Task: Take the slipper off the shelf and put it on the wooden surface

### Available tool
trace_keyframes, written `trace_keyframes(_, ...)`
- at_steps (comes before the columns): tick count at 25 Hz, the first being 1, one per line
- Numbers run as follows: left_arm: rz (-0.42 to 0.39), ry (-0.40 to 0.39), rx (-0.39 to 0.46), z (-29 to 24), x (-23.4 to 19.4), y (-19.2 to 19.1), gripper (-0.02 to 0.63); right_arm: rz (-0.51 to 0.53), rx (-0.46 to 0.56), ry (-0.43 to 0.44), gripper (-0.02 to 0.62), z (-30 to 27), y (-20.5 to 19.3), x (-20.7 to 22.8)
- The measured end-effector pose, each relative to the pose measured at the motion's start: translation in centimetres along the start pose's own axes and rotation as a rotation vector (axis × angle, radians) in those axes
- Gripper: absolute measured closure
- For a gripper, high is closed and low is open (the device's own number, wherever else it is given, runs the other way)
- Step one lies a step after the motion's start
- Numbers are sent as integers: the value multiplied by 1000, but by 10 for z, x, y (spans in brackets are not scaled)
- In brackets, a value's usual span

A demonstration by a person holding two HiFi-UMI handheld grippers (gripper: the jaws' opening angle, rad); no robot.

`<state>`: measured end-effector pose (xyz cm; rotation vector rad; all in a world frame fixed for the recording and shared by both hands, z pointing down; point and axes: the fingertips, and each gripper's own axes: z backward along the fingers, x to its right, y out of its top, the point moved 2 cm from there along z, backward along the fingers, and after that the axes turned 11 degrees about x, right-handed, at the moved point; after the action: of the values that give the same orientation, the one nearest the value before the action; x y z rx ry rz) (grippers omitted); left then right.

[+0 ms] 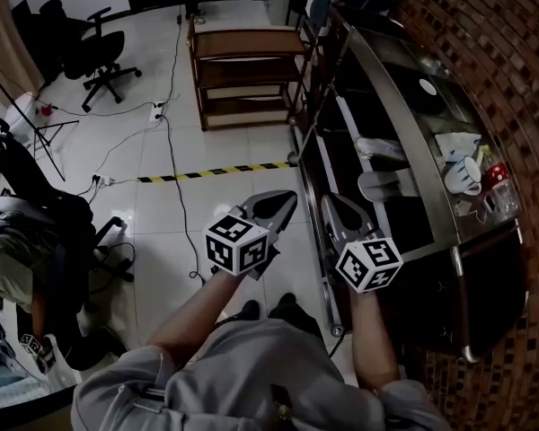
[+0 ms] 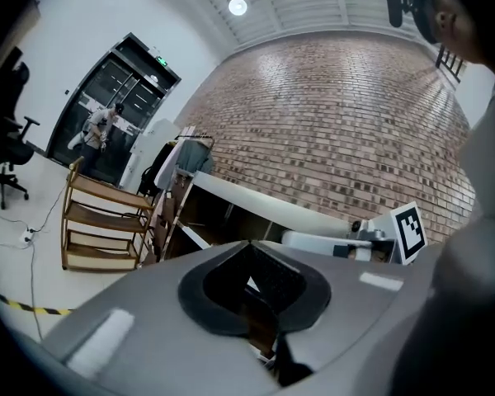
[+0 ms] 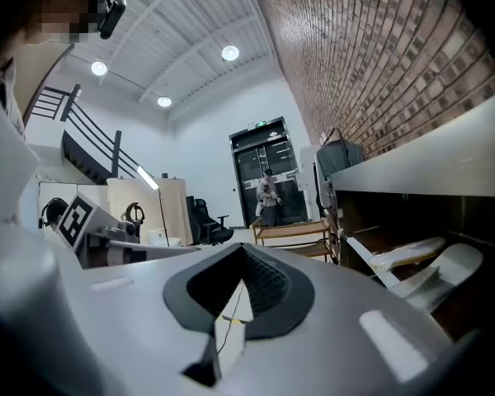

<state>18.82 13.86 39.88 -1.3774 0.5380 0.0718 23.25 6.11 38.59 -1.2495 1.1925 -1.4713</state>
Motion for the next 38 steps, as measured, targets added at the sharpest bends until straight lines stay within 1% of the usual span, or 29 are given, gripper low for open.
trace_keyframes(5,2,26,16,-11,-35,7,612,-3,-12,23,597,-36,-10,10)
trace_keyframes(9,-1,51,15,-32,-64,14,612,-14,1,48,597,-73,-7,29)
trace_keyframes(11,-9,54,11,-49,-77,18,612,-17,10,58,597,-92,-5,43)
trace_keyframes(16,-51,32,-7,-98,-103,27,612,-6,24,81,597,-142,-1,82)
trace_keyframes(19,-61,36,-27,-131,-120,32,612,14,20,81,597,-165,0,106)
trace_keyframes(26,-73,26,-40,-192,-147,44,612,4,34,68,597,-208,6,151)
trace_keyframes(29,-68,-7,-63,-213,-151,40,612,-2,37,37,597,-211,5,165)
trace_keyframes(33,-59,-87,-98,-242,-153,36,612,2,35,-44,597,-210,4,187)
trace_keyframes(36,-50,-168,-142,-267,-154,26,612,10,21,-127,597,-206,-3,206)
trace_keyframes(38,-37,-242,-185,-285,-151,16,612,14,12,-212,597,-200,-8,221)
